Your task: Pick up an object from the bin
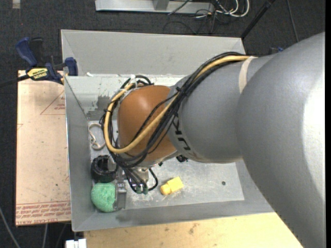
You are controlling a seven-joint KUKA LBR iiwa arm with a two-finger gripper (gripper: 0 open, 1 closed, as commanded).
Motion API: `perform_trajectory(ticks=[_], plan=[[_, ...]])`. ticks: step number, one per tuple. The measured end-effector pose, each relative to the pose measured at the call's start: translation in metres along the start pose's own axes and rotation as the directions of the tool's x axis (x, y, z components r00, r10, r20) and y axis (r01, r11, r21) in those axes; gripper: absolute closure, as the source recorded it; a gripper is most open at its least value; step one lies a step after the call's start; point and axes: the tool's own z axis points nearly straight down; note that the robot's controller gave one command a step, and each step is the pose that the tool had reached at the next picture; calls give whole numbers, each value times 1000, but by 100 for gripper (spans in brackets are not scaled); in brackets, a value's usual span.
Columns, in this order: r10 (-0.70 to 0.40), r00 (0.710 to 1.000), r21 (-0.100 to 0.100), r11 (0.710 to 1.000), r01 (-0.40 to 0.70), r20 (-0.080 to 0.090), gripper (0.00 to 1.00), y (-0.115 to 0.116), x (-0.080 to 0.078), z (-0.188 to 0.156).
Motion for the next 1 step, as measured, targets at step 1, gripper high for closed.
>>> perform_trajectory(ticks=[1], plan=[[0,1000,0,1000,0,0,0,0,0,0]])
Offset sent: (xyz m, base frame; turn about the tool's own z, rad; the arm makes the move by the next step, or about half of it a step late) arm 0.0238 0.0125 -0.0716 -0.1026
